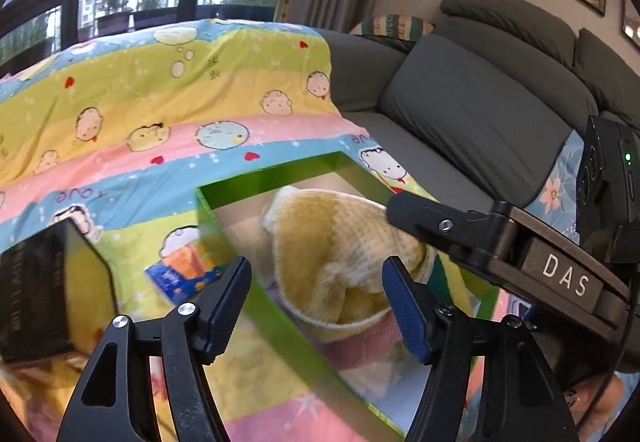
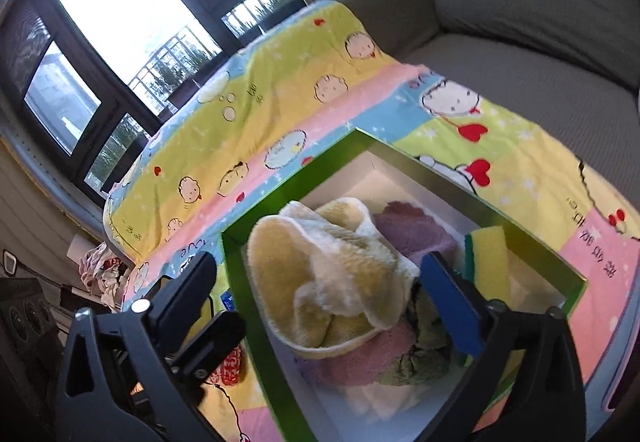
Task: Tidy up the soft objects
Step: 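Lower the beige towel into the green box and open the right gripper, then move the right gripper back to the pile over the tree-print tissue pack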
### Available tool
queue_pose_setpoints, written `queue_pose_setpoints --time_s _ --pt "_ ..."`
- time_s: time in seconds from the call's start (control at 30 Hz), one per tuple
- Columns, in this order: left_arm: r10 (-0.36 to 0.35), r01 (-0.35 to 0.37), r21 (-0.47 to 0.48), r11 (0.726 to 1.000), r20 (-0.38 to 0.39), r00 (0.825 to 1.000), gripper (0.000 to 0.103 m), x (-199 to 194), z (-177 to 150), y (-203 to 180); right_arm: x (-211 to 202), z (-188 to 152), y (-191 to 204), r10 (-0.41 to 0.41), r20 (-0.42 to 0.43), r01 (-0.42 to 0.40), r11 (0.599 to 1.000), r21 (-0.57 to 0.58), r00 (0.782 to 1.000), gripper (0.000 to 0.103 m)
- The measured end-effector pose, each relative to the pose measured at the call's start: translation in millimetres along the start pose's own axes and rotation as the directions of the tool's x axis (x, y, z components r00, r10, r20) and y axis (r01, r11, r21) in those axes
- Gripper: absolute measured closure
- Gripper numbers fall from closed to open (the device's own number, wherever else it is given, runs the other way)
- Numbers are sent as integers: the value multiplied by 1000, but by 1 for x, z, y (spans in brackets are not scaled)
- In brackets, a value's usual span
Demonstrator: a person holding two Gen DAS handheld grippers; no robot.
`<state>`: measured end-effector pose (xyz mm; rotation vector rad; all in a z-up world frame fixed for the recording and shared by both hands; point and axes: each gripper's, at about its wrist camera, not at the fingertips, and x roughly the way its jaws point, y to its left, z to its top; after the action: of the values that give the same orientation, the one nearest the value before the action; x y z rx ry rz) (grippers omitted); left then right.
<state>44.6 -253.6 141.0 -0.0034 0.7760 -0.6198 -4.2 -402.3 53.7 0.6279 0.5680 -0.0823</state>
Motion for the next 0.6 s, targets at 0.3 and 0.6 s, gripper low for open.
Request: queue_pose_setpoints --time_s 0.3,0.6 --pt "34 -31 -102 994 32 999 29 -67 -14 38 -33 -7 11 -49 94 53 998 -42 994 1" --pt "156 -145 -205 968 39 987 28 -135 -47 81 -45 -27 41 -68 93 80 988 -132 993 1"
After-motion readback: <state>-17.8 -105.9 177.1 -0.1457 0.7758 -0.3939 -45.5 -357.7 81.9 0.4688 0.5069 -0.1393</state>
